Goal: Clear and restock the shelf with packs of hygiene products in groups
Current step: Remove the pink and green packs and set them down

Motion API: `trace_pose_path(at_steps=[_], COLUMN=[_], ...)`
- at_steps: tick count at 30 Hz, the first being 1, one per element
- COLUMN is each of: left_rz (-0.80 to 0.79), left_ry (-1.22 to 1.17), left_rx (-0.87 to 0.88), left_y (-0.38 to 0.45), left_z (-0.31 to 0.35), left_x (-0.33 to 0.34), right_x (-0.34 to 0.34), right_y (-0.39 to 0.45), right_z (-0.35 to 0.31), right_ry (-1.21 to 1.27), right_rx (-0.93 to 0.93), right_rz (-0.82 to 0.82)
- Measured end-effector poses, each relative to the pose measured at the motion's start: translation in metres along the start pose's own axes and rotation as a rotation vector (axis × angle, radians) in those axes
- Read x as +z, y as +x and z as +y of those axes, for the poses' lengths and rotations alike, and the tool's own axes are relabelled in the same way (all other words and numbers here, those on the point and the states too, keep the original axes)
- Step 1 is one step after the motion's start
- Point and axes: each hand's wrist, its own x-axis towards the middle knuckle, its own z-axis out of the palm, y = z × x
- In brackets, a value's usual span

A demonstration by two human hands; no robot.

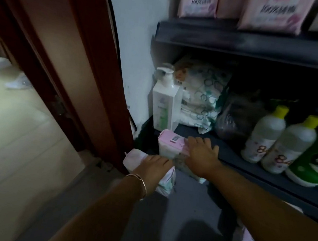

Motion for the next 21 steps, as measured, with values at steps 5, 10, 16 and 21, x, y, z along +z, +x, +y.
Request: trace_pose_path(at_steps=[5,10,16,21], left_rz=[-0.196,-0.113,0.049,-0.067], left_ry=[-0.095,-0.126,0.000,-0.052], left_rx=[-0.082,-0.048,-0.045,-0.139], left_y=[0.008,0.010,0.016,0.015], left_z=[-0.026,-0.036,-0.034,-0.028], left_x=[0.076,0.121,0.141,0.152], right_x=[0.061,0.097,0.139,0.145], right_y=[0.041,0.075,0.092,0.094], right_z=[0.000,0.003,0.001,0.023], right_ry=[0.048,0.105,0.057,-0.035], right_rx=[-0.052,-0.120,-0.255,-0.241], right_rz=[-0.047,-0.028,0.128,-0.068])
